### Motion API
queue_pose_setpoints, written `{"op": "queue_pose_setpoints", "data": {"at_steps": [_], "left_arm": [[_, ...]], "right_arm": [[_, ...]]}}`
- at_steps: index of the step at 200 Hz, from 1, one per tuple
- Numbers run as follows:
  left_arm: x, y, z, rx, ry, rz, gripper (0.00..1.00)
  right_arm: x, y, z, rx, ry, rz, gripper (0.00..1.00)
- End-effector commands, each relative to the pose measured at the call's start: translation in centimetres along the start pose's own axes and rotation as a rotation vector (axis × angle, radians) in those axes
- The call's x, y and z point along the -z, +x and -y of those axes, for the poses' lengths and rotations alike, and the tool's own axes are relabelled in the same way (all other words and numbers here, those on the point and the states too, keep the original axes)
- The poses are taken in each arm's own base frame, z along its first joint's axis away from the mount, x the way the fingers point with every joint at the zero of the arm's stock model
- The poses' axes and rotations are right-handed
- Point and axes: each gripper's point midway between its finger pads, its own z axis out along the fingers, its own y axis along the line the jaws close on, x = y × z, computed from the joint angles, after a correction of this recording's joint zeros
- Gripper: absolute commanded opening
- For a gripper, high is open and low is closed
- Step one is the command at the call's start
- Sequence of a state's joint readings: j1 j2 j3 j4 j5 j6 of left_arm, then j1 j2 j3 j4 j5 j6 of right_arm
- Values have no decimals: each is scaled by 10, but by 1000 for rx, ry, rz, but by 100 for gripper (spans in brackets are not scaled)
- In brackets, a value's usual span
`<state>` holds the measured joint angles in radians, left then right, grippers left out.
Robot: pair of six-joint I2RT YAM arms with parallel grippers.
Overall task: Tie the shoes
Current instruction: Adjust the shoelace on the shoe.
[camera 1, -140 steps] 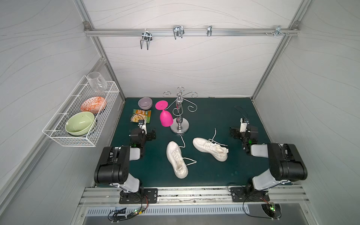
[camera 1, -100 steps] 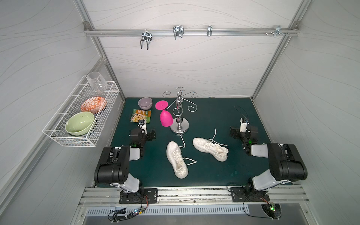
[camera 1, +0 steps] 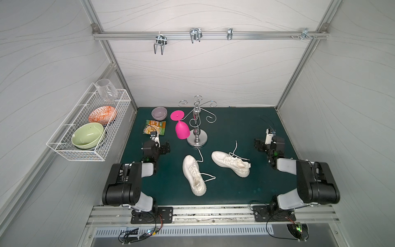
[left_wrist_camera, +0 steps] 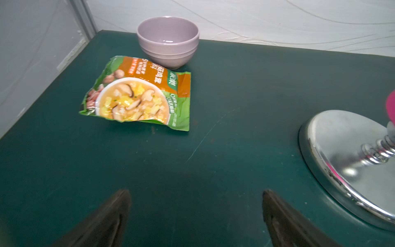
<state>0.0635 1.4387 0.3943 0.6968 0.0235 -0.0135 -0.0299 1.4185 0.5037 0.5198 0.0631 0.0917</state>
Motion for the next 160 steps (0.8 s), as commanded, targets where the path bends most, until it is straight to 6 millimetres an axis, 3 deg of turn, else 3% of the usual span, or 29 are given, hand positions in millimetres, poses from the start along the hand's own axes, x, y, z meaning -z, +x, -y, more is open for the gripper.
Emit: {"op": "queue_pose_setpoints", "data": {"at_steps": [1,13,26,43,56,79,104,130,160], "left_arm": [[30,-52,-17,80,-104,122,99],[52,-60,-24,170,-150,127,99],[73,-61,-18,245,-119,99,97],[103,-60,-9,385,-74,88,92],[122,-52,4,476,-8,37,88],[155,-22,40,607,137,-128,81],[177,11,80,668,300,-276,74],[188,30,110,610,417,-381,71],[190,53,135,545,504,-490,71]], "right_arm": [[33,-60,15,-158,74,78,99],[50,-80,6,-211,37,73,99],[67,-95,-9,-257,-35,40,99],[91,-107,-50,-271,-217,-21,99],[112,-101,-88,-241,-348,-109,99],[153,-62,-159,-124,-515,-287,99],[189,2,-221,42,-662,-430,96],[185,60,-257,143,-634,-562,82],[164,102,-292,296,-512,-575,72]]}}
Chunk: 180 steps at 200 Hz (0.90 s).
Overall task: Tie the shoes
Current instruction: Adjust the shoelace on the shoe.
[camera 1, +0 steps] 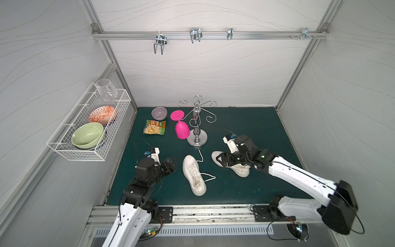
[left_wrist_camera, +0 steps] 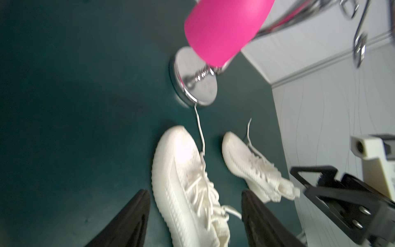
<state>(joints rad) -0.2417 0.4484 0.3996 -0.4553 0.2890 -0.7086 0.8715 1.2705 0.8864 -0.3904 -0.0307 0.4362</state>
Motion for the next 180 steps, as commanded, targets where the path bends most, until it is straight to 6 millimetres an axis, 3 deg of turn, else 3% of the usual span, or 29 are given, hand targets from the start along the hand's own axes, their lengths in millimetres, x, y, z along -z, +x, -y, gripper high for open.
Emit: {"op": "queue_pose_setpoints", "data": {"at_steps": [1,44,76,115,154,180], "left_arm": [[-9,28,8,8,51,-130,71],[-22,53,2,-15,58,-194,72],[-19,61,-4,-23,53,-209,72],[-17,68,-8,-39,49,-230,73],[-19,69,-7,-43,54,-241,73],[-20,70,-7,-50,57,-248,73]], "right_arm": [[-32,7,4,28,166,-30,72],[-108,9,-5,116,206,-138,65],[-141,-8,-4,152,240,-131,61],[-167,-33,3,142,261,-107,55],[-179,-48,8,131,266,-103,48],[-180,-52,1,138,224,-97,51]]}}
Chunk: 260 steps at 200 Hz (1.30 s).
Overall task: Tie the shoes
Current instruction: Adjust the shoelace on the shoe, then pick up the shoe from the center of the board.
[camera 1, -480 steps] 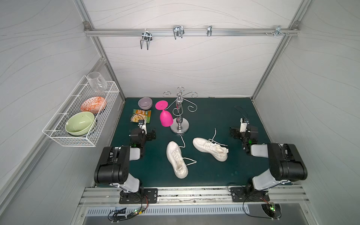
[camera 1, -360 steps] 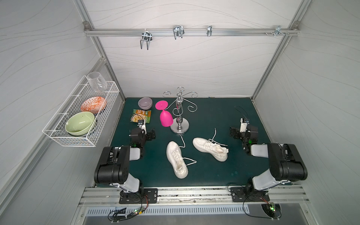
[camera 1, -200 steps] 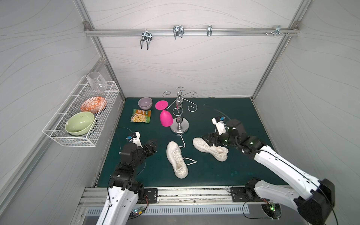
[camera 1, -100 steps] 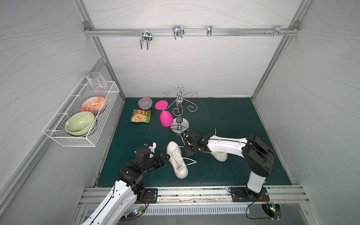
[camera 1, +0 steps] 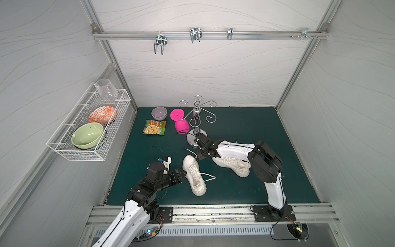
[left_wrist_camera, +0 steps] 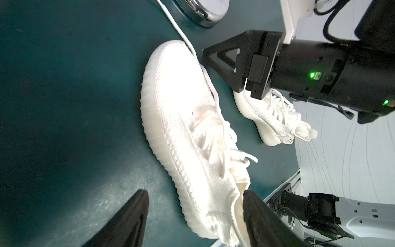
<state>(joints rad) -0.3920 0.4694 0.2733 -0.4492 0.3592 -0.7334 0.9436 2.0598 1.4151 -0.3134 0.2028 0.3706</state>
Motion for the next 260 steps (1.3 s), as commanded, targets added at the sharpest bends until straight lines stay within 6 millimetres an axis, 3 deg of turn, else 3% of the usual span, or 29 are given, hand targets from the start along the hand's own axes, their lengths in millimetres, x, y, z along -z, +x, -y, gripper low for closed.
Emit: {"op": "queue_pose_setpoints", "data": {"at_steps": [1,32,52,106,122,142,187,207,223,243,260], "left_arm": [[-1,-2,8,-37,32,1,73],[-4,-1,6,-38,38,-4,73],[-5,-1,6,-39,40,-1,73],[-6,0,6,-45,38,-8,73],[-6,0,6,-45,39,-8,73],[-6,-1,6,-48,42,-5,73],[-5,-4,9,-67,71,27,74],[-6,-7,19,-103,136,51,75],[-7,-12,33,-147,215,83,76],[-9,-20,49,-206,305,121,77],[-13,-27,60,-258,359,150,77]], "right_arm": [[-1,-5,-4,15,-23,0,51],[25,-17,-17,-34,-88,21,59],[35,-12,-30,-103,-150,-22,62],[25,19,-63,-283,-286,-141,66],[20,24,-71,-299,-317,-170,61],[21,23,-74,-303,-326,-156,41],[54,-5,-66,-235,-285,15,2],[65,-10,-66,-202,-267,55,0],[78,-14,-66,-170,-250,96,6],[92,-17,-66,-143,-214,135,6],[95,-14,-60,-154,-186,143,6]]}}
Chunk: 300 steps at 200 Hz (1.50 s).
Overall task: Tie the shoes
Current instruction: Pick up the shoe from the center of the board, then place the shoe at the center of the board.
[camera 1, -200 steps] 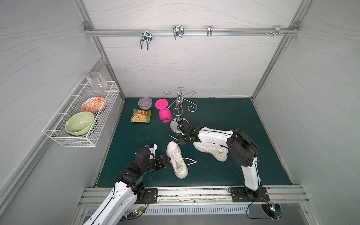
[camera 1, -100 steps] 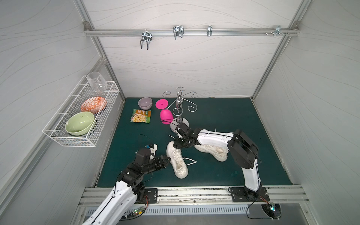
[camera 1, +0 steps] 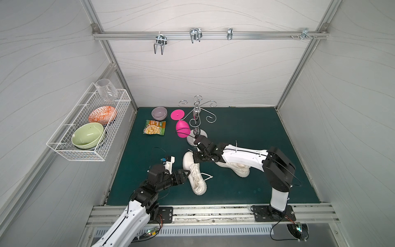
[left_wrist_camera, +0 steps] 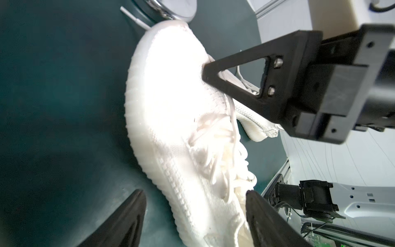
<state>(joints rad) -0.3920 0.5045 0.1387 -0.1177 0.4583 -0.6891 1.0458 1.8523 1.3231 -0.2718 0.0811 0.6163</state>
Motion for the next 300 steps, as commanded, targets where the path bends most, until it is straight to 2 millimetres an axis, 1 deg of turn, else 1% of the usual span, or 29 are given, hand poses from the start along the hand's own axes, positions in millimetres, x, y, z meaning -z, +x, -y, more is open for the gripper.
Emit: {"op": "queue_pose_setpoints", "data": {"at_steps": [1,10,33,43,45,50,61,75,96,111,119,142,156,165,182,198,224,261,291,300], "left_arm": [[-2,-30,43,-158,185,110,77],[-6,-32,42,-175,188,112,76],[-20,-36,52,-249,216,78,69],[-29,-30,55,-279,228,30,65],[-30,-33,60,-299,247,38,65],[-33,-33,65,-321,261,26,63],[-42,-30,71,-360,275,2,59],[-49,-29,75,-398,280,-8,56],[-59,-28,74,-433,261,-38,56],[-68,-23,72,-432,263,-75,55],[-71,-20,72,-428,270,-90,55],[-75,-15,74,-435,275,-110,55],[-76,-14,73,-439,268,-115,56],[-76,-14,72,-436,265,-116,57],[-78,-13,71,-436,264,-122,58],[-81,-14,70,-435,259,-129,59],[-86,-17,75,-436,277,-128,64],[-92,-20,83,-438,317,-139,68],[-94,-21,92,-429,367,-142,69],[-94,-20,96,-422,391,-151,67]], "right_arm": [[22,-15,0,25,42,87,6],[21,-12,6,18,59,86,4],[22,-4,25,-16,102,102,4],[25,-2,36,-40,124,117,3],[26,-2,38,-44,130,122,4],[28,-1,44,-55,142,130,3],[33,-2,53,-78,150,149,4],[34,-1,62,-118,145,149,6],[26,7,73,-213,104,108,16],[18,13,80,-287,57,88,23],[14,15,84,-319,42,79,26],[9,15,88,-356,23,75,27],[8,13,91,-366,22,79,22],[10,13,91,-368,21,85,18],[15,10,88,-356,4,105,7],[19,7,84,-350,-34,120,0],[29,2,69,-326,-96,139,0],[60,-11,41,-196,-145,224,0],[74,-16,30,-155,-164,255,0],[78,-18,27,-145,-170,263,0]]}}
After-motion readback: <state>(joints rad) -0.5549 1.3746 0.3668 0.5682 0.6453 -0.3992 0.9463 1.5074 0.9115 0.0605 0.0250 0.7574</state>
